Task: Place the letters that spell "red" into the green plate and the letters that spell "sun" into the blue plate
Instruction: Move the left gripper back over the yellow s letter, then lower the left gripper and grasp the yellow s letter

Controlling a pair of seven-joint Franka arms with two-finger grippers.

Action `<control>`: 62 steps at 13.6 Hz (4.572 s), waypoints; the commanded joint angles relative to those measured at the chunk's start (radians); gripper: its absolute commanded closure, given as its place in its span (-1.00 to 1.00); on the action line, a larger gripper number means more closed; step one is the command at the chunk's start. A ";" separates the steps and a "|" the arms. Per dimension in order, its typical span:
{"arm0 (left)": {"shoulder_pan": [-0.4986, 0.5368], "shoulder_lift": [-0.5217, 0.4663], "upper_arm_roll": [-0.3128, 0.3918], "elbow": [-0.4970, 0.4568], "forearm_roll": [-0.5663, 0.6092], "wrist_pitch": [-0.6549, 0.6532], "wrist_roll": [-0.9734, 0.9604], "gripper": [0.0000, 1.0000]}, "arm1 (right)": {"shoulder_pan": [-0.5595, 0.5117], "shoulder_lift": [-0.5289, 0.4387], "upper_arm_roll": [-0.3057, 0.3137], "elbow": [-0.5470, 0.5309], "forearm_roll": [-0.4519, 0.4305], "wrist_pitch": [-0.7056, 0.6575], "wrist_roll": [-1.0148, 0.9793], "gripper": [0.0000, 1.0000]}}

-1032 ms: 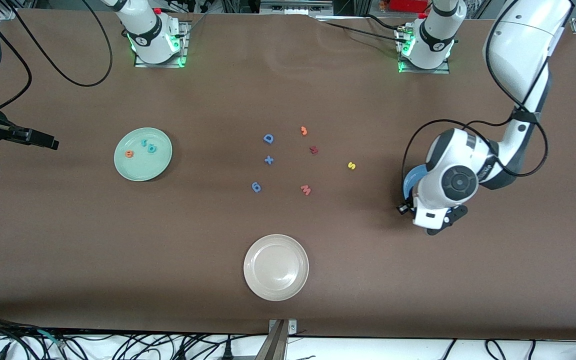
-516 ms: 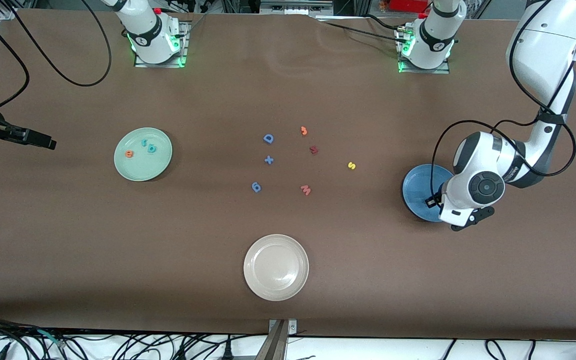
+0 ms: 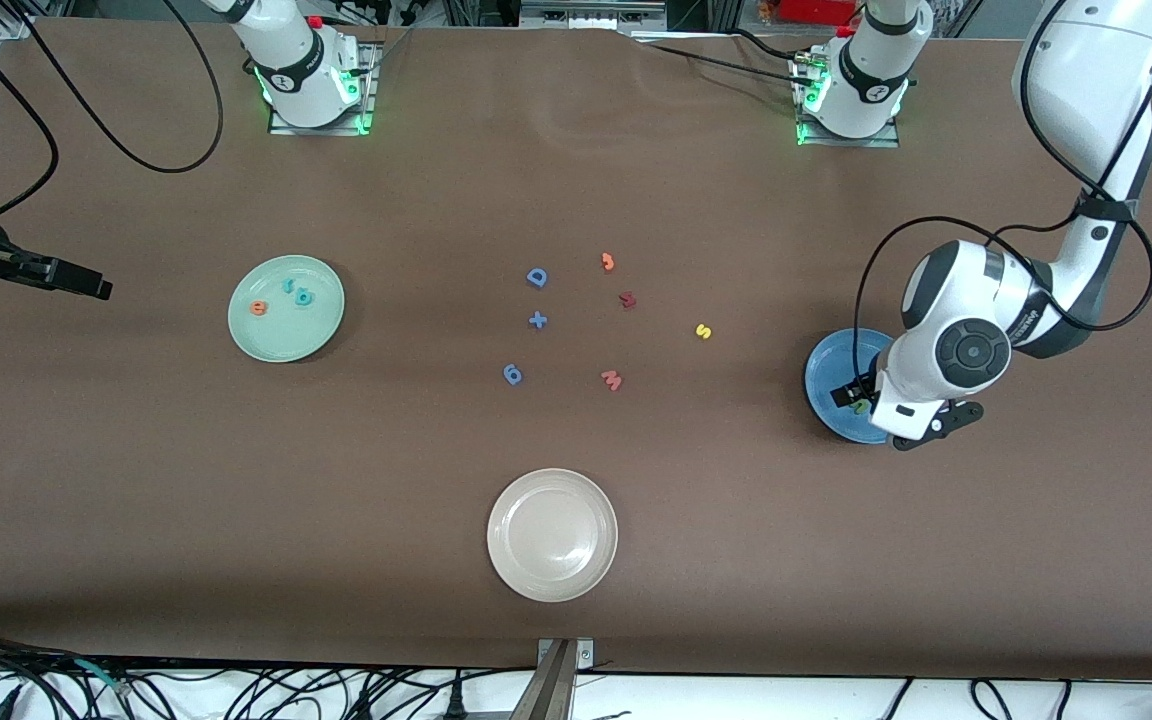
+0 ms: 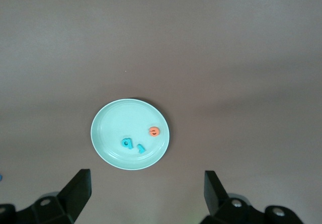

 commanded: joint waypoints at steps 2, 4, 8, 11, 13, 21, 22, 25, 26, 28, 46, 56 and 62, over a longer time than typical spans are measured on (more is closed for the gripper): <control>-0.068 -0.094 -0.001 -0.048 -0.148 -0.006 -0.080 -1.00 | -0.003 -0.006 0.001 -0.006 0.002 0.006 -0.008 -0.99; -0.104 -0.106 -0.001 -0.052 -0.165 0.008 -0.144 -1.00 | -0.003 -0.006 0.001 -0.004 -0.001 0.003 -0.008 -0.99; -0.171 -0.163 -0.001 -0.190 -0.211 0.185 -0.268 -1.00 | -0.001 -0.005 0.001 -0.003 -0.003 0.009 -0.008 -0.99; -0.228 -0.164 0.002 -0.261 -0.197 0.314 -0.403 -1.00 | 0.000 -0.005 0.001 -0.003 -0.001 0.008 -0.008 -0.99; -0.254 -0.163 0.004 -0.300 -0.196 0.379 -0.442 -1.00 | 0.000 -0.005 0.001 -0.003 -0.001 0.008 -0.008 -0.99; -0.300 -0.092 0.006 -0.367 -0.032 0.577 -0.647 -1.00 | 0.000 -0.006 0.004 -0.003 0.000 -0.001 -0.006 -0.99; -0.305 -0.080 0.006 -0.373 0.000 0.589 -0.678 -1.00 | 0.000 -0.008 0.004 -0.003 0.000 -0.003 -0.008 -0.99; -0.309 -0.051 0.006 -0.382 0.096 0.618 -0.770 -1.00 | 0.000 -0.008 0.004 -0.001 0.000 0.000 -0.008 -0.99; -0.309 -0.039 0.004 -0.382 0.113 0.618 -0.784 -1.00 | 0.000 -0.008 0.004 -0.001 -0.001 0.003 -0.008 -0.99; -0.318 -0.019 0.004 -0.379 0.128 0.620 -0.793 -1.00 | 0.000 -0.008 0.004 -0.003 0.000 0.003 -0.008 -0.99; -0.338 0.018 0.007 -0.371 0.139 0.620 -0.781 0.37 | 0.002 -0.014 0.006 -0.003 0.003 0.008 -0.008 -0.99; -0.320 -0.002 0.032 -0.341 0.182 0.606 -0.758 0.59 | 0.000 -0.014 0.006 -0.003 0.003 0.009 -0.006 -0.99; -0.240 -0.101 0.032 -0.339 0.171 0.525 -0.707 0.53 | 0.000 -0.014 0.006 -0.004 0.003 0.009 -0.008 -0.99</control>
